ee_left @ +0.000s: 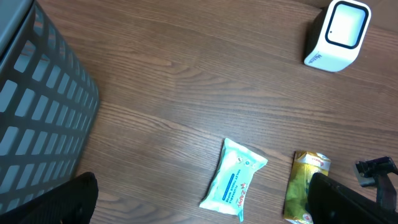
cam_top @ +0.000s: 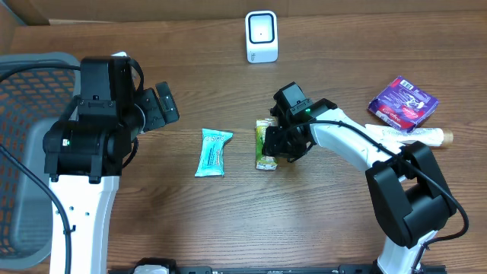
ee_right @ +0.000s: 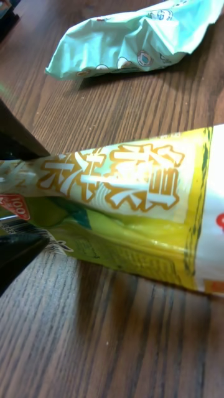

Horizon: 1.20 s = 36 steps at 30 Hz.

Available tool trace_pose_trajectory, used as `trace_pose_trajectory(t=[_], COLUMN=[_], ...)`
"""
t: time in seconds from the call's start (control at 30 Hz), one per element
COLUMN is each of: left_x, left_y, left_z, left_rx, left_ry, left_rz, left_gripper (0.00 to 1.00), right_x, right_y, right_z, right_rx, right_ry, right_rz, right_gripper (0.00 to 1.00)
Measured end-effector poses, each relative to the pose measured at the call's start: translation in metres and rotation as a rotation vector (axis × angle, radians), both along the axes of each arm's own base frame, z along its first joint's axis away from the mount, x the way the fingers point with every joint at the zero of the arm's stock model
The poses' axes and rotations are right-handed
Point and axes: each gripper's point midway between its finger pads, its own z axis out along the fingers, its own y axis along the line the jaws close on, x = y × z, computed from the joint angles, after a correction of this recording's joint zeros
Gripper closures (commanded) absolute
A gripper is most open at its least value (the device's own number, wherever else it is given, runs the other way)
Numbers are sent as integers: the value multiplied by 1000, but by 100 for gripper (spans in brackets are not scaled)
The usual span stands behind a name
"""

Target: Scan the item barcode

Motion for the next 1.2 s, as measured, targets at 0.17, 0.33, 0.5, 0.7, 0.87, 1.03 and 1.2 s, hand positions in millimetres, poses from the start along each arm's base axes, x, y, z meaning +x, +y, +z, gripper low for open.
trace_pose_trajectory(t=[0.17,0.33,0.5,0.7,0.87,1.03,1.2], left_x=[0,0,0,0,0,0,0], left_y=[0,0,0,0,0,0,0], left_z=[0,0,0,0,0,0,0], left_rx=[0,0,0,0,0,0,0], left_ry=[0,0,0,0,0,0,0], left_rz=[0,0,0,0,0,0,0], left_gripper=[0,1,1,0,0,0,0], right_x=[4,-3,-5,2,4,-10,-8], right_y=[8,19,17,14,17,16,23], right_z=[1,-4,-7,-4,4,11,41], right_rx=[-1,-71,-121,-133,-115,-47,242], right_ry=[-46,-79,-78,-84,-86,12,113], right_rz=[20,4,-56,-112,-102,-29,38], right_gripper=[52,55,66,96,96,96,96])
